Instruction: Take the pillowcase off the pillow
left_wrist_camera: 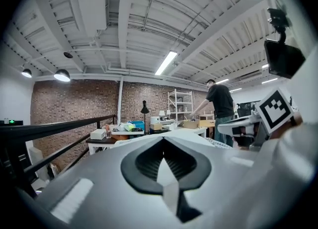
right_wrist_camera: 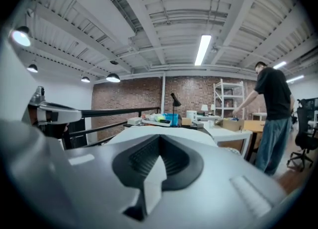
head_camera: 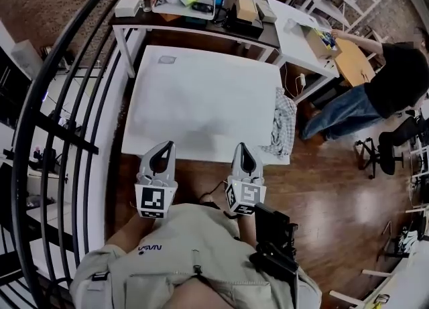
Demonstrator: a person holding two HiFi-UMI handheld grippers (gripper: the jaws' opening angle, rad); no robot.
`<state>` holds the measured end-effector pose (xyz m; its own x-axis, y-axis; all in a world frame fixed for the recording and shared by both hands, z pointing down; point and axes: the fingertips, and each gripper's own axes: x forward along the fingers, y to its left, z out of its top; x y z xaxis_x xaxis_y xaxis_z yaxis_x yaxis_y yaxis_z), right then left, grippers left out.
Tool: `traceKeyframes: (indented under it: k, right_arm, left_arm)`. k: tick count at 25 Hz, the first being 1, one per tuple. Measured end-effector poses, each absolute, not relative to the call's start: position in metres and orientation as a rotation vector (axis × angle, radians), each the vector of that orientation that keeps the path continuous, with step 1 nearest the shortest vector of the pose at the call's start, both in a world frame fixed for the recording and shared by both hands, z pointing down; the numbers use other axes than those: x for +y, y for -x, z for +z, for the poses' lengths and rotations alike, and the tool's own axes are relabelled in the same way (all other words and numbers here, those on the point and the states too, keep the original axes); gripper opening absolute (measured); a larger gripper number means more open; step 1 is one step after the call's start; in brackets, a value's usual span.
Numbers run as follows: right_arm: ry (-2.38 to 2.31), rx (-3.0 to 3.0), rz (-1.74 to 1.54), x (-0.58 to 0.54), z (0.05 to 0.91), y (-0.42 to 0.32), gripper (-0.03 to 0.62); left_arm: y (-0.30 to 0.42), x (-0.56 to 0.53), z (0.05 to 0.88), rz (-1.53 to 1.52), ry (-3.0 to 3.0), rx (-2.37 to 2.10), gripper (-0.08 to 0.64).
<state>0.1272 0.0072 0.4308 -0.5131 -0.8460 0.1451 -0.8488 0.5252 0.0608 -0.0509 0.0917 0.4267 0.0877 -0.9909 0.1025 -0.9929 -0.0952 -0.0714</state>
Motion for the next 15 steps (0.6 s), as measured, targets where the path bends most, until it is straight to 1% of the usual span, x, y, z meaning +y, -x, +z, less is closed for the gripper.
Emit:
traceKeyframes:
  k: [3,7,15]
  right_arm:
    - [-1.439,-2.624,0.047,0.014,0.442,-0.142,0.003]
    - [-1.416,-2.661,0.038,0.011,0.434,-0.168,0.002]
    - [-1.389,-2.688,0.033,0.015,0.432,-0.183,0.002]
  left_arm:
    - [0.027,0.093,0.429,0.228,-2.316,-2.107,0.005]
    - [-0.012,0.089,0.433,0.247,-2.320,-2.089,0.005]
    - [-0.020,0.083,0.434,0.166,-2.247,-2.148,0.005]
